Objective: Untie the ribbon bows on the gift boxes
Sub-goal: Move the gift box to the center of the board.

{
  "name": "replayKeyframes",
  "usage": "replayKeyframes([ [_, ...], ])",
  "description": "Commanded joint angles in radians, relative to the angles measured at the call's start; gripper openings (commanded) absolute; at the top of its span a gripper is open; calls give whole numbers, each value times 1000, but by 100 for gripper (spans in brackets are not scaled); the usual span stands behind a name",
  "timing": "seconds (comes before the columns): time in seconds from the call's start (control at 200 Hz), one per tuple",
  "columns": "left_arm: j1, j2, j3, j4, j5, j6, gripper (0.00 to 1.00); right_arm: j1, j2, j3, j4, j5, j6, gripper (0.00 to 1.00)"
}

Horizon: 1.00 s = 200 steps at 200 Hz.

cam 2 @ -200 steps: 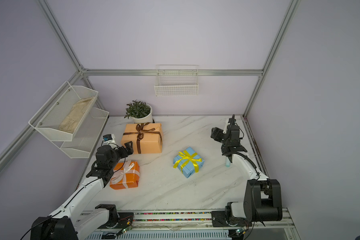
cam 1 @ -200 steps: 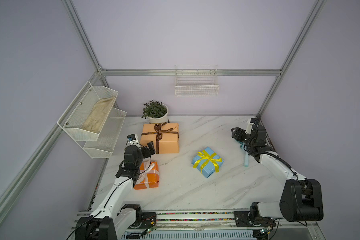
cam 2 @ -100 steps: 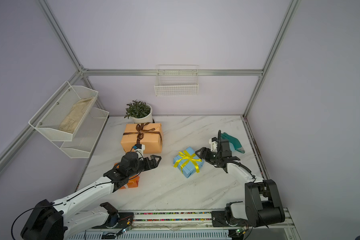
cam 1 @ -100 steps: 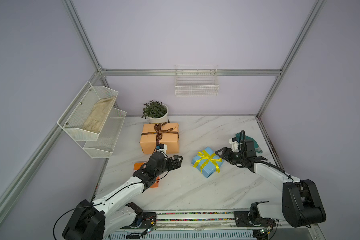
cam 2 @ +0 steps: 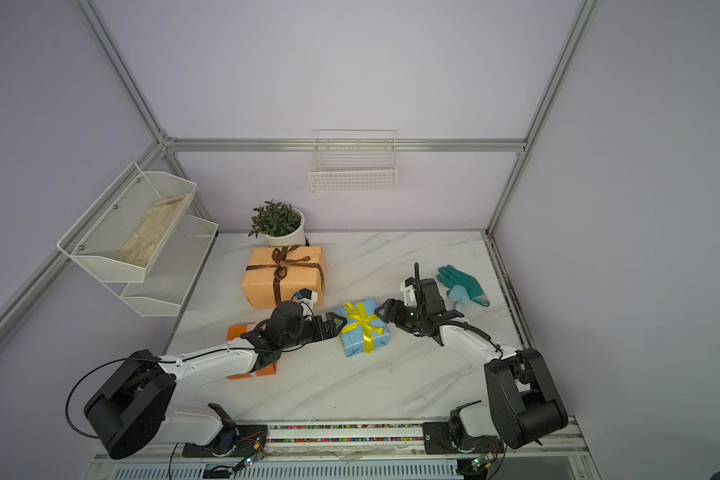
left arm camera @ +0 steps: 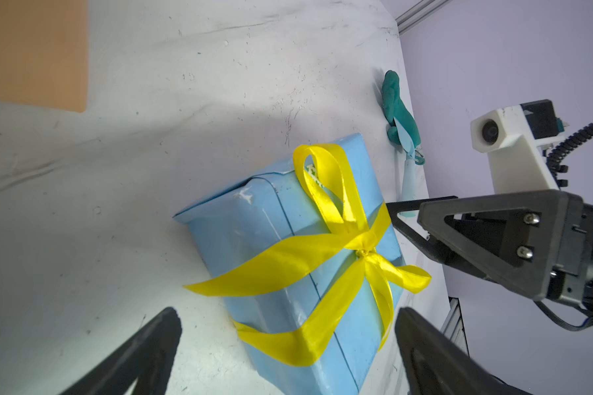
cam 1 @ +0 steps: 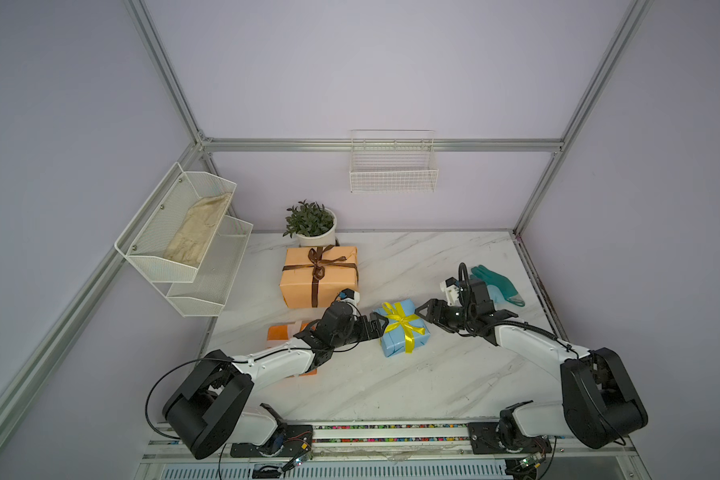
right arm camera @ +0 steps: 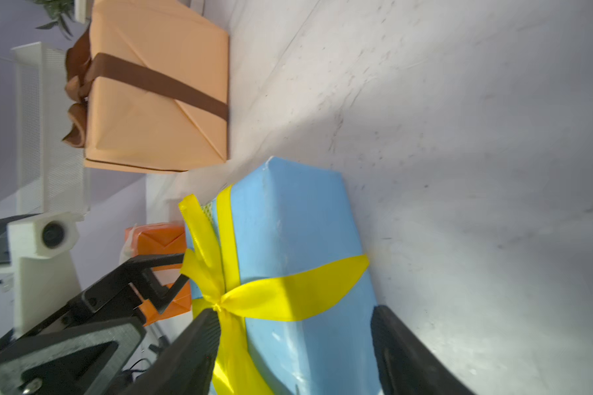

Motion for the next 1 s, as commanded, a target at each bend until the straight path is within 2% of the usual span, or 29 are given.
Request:
replayKeyframes([
  [0.0, 3, -6, 60, 32, -30, 46, 99, 2, -77, 66, -184, 159, -34, 73],
  [0.16, 50, -29, 48, 43, -59, 51, 100, 28, -197, 94, -368, 216, -23, 71],
  [0.445, 92, 27, 110, 115, 2, 139, 100, 159, -320, 47, -505, 118, 148, 73],
  [0.465, 93, 62, 114, 122, 5, 142, 100, 169, -326, 40, -499, 113, 162, 73],
  [0.58, 93, 93, 133, 151, 40, 158, 100, 187, -332, -56, -327, 14, 257, 79],
  [0.675, 94, 100, 143, 149, 54, 174, 100, 192, -280, -136, -78, -58, 333, 81],
  [0.785, 94, 84, 131, 137, 51, 182, 100, 195, -199, -155, 88, -50, 347, 82],
  [0.995, 94, 44, 79, 115, 66, 201, 100, 195, -61, -112, 245, 18, 316, 82],
])
